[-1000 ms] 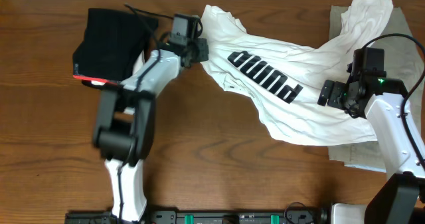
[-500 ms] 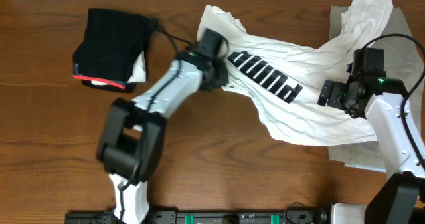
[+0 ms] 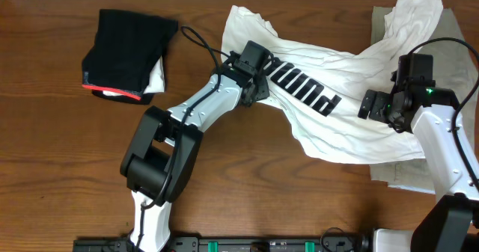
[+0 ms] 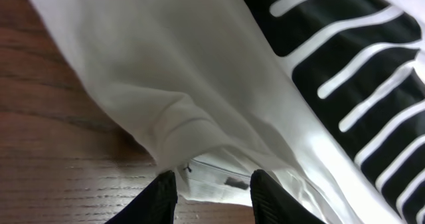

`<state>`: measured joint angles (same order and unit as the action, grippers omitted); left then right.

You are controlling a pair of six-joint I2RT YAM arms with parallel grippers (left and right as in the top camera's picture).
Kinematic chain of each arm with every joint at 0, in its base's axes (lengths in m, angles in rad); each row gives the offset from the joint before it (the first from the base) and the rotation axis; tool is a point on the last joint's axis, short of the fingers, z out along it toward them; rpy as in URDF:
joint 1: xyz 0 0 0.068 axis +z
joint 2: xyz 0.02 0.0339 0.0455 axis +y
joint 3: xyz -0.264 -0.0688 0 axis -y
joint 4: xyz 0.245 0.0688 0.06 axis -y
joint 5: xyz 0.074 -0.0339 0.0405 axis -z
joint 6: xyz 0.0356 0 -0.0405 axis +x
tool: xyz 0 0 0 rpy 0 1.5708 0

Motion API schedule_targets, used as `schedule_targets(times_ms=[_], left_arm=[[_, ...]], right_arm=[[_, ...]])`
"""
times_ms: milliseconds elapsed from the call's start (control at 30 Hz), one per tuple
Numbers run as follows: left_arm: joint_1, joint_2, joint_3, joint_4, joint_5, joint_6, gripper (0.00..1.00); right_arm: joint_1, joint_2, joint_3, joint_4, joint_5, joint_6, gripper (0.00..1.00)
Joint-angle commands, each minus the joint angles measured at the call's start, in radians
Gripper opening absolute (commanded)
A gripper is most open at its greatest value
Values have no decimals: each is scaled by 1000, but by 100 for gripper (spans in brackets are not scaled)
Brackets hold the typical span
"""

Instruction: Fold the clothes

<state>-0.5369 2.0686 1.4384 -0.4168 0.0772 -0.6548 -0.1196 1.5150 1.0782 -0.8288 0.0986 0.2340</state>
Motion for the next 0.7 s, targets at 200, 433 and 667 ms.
schedule_targets(times_ms=[200, 433, 667], left_arm=[[3, 35, 3, -60, -147, -16, 40], [3, 35, 3, -79, -180, -16, 40], [3, 35, 3, -79, -260, 19, 28]], right_arm=[[-12, 4, 5, 2, 10, 15, 99], [-12, 4, 5, 2, 10, 15, 99], [-12, 4, 5, -2, 29, 12, 99]])
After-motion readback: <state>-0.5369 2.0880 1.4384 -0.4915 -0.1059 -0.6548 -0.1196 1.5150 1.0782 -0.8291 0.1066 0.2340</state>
